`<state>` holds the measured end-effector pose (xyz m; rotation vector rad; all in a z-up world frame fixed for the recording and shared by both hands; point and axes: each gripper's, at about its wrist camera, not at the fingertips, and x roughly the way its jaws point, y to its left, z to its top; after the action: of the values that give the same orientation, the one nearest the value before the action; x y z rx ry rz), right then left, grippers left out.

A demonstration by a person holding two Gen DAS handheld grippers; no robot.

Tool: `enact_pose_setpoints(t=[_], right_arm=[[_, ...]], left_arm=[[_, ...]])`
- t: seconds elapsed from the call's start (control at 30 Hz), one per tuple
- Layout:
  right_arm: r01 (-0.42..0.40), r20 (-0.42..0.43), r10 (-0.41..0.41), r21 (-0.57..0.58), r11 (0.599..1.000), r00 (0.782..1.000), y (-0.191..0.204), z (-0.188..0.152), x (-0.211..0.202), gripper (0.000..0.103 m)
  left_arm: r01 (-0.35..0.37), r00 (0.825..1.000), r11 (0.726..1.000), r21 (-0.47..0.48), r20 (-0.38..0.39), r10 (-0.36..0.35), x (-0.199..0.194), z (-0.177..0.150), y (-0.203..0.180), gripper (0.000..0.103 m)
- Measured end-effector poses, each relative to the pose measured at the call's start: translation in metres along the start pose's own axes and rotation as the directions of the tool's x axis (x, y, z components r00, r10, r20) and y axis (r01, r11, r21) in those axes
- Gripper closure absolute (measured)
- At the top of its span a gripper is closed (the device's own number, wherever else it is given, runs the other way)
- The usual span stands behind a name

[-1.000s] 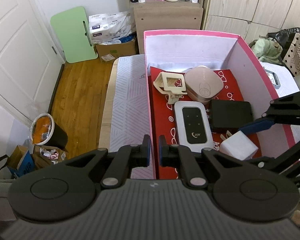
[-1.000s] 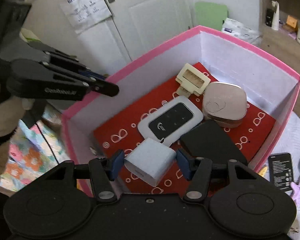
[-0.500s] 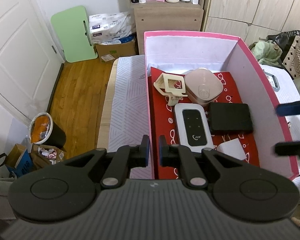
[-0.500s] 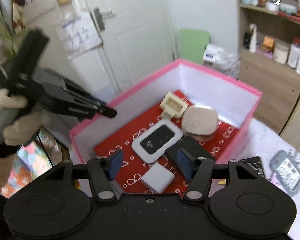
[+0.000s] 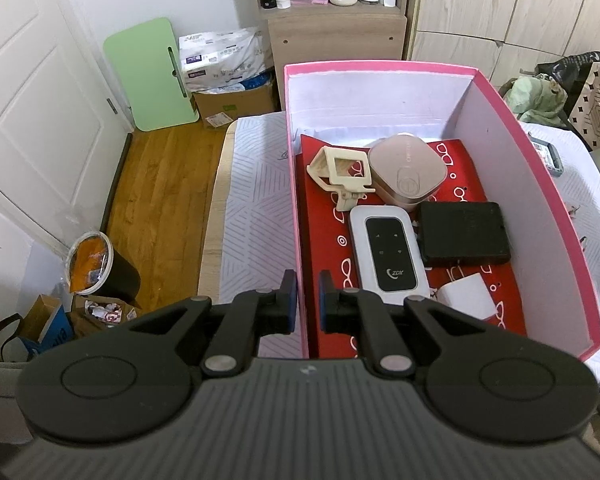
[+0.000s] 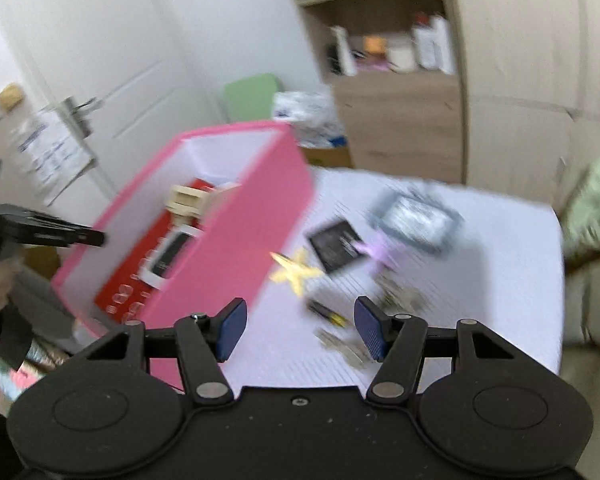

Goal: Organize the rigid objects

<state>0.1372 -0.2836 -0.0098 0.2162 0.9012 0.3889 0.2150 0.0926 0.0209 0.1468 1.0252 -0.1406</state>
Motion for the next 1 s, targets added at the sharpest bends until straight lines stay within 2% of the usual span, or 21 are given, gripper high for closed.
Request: enact_pose_setpoints(t=[0.27, 0.47, 0.5, 0.53, 0.57, 0.63, 0.87, 1.0], right_arm=[[0.067, 0.014, -0.067, 0.040, 0.997, 0.998, -0.013, -0.032, 0.033, 0.038], [0.161, 0.016, -0.162, 0.029, 0.986, 0.987, -0.006, -0.037, 0.064, 0.039], [0.175, 0.025, -0.175, 0.011, 0.985, 0.984, -0.003, -0.039, 0.067, 0.045], [0.195, 0.035, -0.195, -0.020, 0.981, 0.980, 0.001, -0.040, 0.069, 0.066], [0.210, 0.042, -0.209, -0.039, 0.977, 0.977, 0.003, -0.041, 0.069, 0.080], [0.187, 0.075, -0.184, -0.028, 0.982, 0.980, 0.002, -0.039, 0.062, 0.099], [0.053, 0.132, -0.058, 0.042, 0.998, 0.990, -0.002, -0.023, 0.038, 0.099], [-0.098, 0.130, 0.080, 0.133, 0.986, 0.988, -0.009, -0.016, 0.032, 0.099]], left_arm=[[0.002, 1.000, 1.000, -0.020, 0.000, -0.002, 0.001, 0.001, 0.002, 0.095], [-0.037, 0.999, 0.999, 0.032, -0.019, 0.037, 0.005, 0.004, -0.006, 0.095], [-0.040, 0.999, 0.999, 0.038, -0.022, 0.041, 0.004, 0.004, -0.006, 0.095], [-0.040, 0.999, 0.998, 0.040, -0.023, 0.041, 0.004, 0.005, -0.006, 0.095], [-0.041, 0.999, 0.998, 0.040, -0.024, 0.042, 0.005, 0.005, -0.006, 0.095], [-0.036, 0.999, 0.999, 0.036, -0.025, 0.037, 0.004, 0.005, -0.004, 0.095], [-0.026, 0.999, 0.999, 0.021, -0.023, 0.027, 0.005, 0.005, -0.004, 0.095], [-0.023, 0.999, 1.000, 0.018, -0.022, 0.023, 0.005, 0.004, -0.003, 0.095]])
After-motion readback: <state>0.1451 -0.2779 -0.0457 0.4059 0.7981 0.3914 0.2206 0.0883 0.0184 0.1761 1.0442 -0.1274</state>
